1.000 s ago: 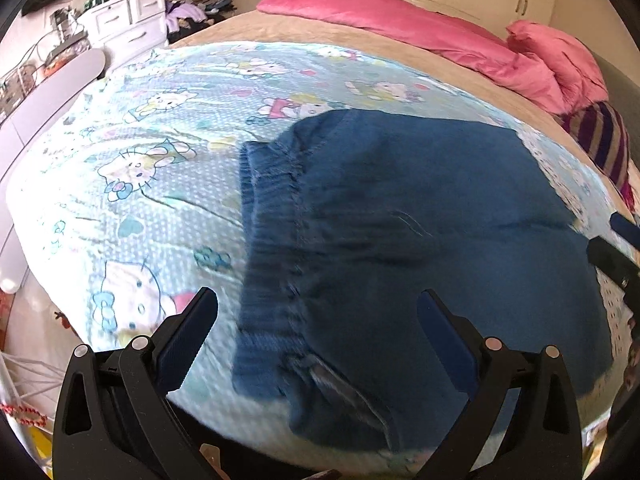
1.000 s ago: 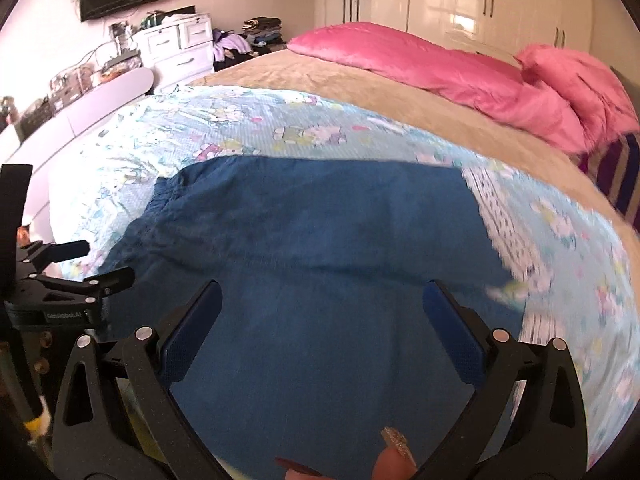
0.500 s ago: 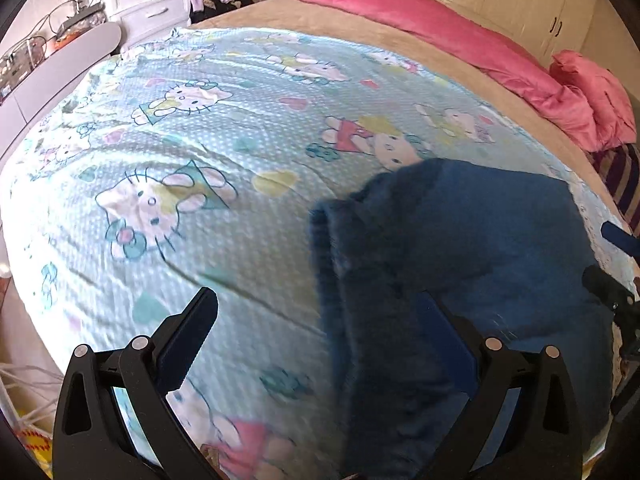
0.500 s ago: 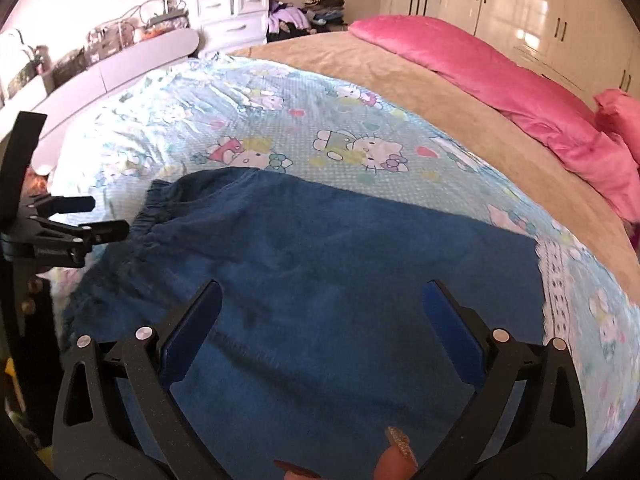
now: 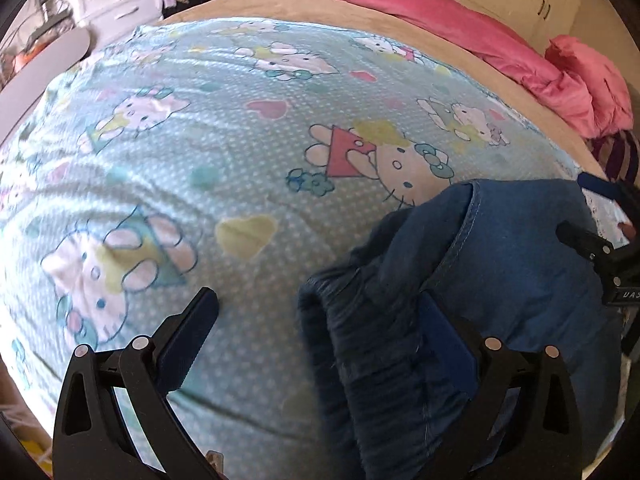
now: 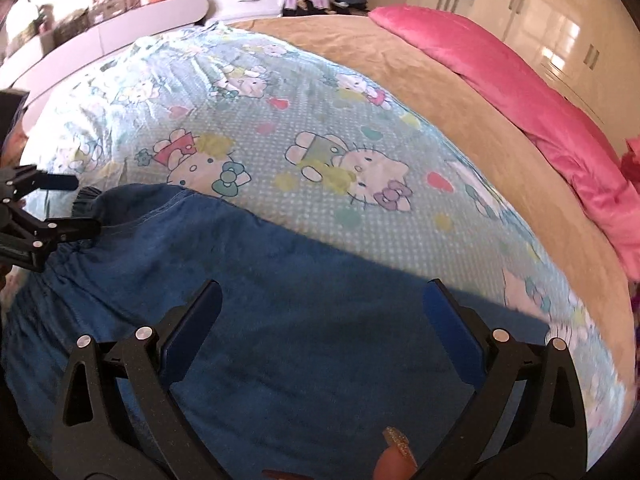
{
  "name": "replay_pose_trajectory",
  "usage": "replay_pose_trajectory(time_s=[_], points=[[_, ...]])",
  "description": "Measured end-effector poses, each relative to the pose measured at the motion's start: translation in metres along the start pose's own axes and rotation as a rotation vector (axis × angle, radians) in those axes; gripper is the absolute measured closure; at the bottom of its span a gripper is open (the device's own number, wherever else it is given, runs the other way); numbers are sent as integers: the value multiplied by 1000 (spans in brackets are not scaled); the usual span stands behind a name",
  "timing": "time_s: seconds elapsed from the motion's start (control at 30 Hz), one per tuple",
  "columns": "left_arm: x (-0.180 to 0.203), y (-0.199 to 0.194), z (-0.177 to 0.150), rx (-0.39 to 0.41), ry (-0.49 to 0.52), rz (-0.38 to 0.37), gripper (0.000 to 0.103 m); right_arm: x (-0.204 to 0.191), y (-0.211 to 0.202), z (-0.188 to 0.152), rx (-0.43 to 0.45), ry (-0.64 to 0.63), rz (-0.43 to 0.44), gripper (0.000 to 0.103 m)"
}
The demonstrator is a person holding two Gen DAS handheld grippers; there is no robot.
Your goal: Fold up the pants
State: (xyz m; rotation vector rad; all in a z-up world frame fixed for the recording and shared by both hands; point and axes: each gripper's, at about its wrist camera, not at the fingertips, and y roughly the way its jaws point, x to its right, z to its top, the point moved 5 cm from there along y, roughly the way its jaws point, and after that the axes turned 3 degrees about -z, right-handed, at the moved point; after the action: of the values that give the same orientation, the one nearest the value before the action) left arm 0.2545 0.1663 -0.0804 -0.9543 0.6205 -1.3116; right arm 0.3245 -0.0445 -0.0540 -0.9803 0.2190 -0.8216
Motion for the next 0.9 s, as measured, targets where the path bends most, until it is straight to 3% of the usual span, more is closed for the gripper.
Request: replay_pose_trajectory(time_s=[0.07,0.13,0.23,0.3,0.43,0.57,0.63,0.73,0.8,0.9], points=[[7,3,2,10,36,0,30,-1,7,5,-4,-29,-1,8],[15,4,4,31,59,-47,56,-3,12,7,-11,-48,4,8],[17,-7,-2,73,74,-46,65,-7,24,11,-39,-98,1,8],[17,-20,-5,116,55,-85,69,-9,29,13,-37,-121,-6,8],[27,-54,-11,240,96,-89,69,-16,35,19,-37,-177,3,8],[38,-73,-18,312,139,-73,70,-27,40,22,-29,-249,-2,11],[41,-75,-19,323,155,-72,70,-39,39,17,-39,-289,53,46],[42,-77,-22,332,169,-53,70,-51,31,9,-36,-299,100,85],[39,-80,-26,336,167,-45,70,-53,18,4,-17,-270,96,96],[36,-86,-28,353,159,-46,70,-49,-10,-5,41,-194,93,99]])
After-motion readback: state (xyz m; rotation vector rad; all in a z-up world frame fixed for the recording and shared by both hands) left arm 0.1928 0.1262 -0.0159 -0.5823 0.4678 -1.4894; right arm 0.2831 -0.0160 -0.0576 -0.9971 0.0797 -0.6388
